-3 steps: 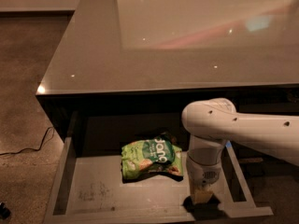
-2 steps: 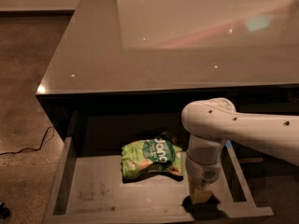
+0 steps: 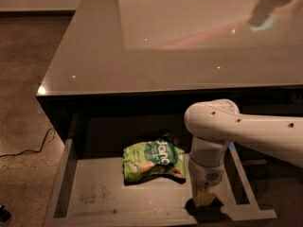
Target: Open top drawer
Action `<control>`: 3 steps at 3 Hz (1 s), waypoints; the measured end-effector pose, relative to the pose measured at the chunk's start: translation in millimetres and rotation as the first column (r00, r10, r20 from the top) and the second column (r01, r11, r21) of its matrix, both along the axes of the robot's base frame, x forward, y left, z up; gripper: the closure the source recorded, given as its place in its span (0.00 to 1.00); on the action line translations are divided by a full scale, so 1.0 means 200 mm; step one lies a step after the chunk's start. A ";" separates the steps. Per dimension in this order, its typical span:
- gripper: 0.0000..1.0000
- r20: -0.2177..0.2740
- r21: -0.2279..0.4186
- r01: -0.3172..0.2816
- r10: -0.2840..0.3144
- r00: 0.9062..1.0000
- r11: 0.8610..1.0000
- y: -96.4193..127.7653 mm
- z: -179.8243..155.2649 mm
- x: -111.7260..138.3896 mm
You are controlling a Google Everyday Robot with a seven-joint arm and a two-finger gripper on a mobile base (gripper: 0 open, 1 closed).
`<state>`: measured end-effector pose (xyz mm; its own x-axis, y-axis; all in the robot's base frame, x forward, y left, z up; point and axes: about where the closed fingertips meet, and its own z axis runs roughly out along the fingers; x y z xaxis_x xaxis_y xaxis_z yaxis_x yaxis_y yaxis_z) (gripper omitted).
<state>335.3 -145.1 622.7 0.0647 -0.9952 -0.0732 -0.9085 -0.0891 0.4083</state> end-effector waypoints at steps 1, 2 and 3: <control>0.12 0.000 0.000 0.000 0.000 1.000 1.000 0.00 0.00 0.00; 0.00 0.000 0.000 0.000 0.000 1.000 1.000 0.00 0.00 0.00; 0.00 0.000 0.000 0.000 0.000 1.000 1.000 0.00 0.00 0.00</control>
Offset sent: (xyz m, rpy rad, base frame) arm 0.0000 0.0000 0.0000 0.0000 0.0000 0.0000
